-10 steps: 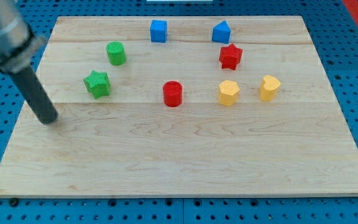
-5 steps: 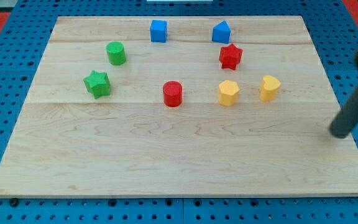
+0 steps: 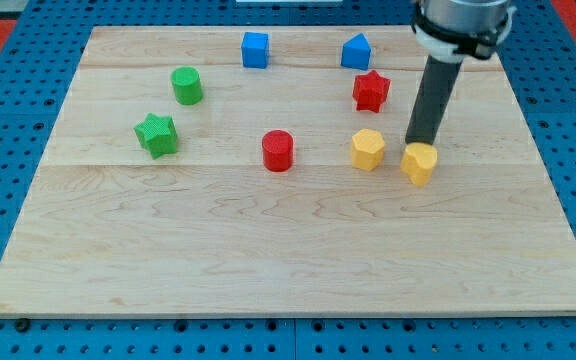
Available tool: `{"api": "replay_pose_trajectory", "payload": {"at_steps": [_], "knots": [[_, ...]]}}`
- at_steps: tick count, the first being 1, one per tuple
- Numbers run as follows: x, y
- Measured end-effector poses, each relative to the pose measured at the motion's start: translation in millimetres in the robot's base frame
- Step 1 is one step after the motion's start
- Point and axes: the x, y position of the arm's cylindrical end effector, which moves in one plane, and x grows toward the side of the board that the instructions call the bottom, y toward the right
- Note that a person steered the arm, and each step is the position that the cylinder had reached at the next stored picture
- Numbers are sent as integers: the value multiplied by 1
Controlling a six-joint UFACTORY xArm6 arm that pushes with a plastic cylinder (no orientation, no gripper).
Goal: Move the yellow heart vertically below the green star
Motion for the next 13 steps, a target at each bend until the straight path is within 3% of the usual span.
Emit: {"api": "replay_pose_trajectory", "payload": {"at_steps": [3,4,6,7,9,11,12,13], "knots": [[101,16],[116,3],[168,-91],[173,-105],[126,-165],[87,-119],[85,-135],[88,-187]]}}
